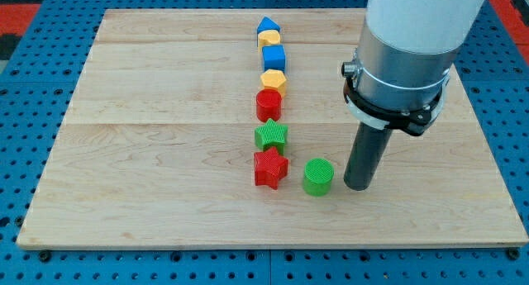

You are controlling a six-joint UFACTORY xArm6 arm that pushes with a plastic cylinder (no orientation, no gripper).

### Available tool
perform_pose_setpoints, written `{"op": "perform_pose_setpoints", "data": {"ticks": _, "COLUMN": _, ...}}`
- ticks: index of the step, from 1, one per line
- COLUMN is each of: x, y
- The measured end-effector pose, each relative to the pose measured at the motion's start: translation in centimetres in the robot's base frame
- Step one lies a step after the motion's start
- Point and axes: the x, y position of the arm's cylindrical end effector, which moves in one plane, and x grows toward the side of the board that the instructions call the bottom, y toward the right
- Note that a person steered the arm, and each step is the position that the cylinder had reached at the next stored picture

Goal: Place the green circle under the red star

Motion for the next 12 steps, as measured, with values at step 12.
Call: {"op": "perform_pose_setpoints", "data": {"ticks": 12, "x": 1.2, "y": -4.7}}
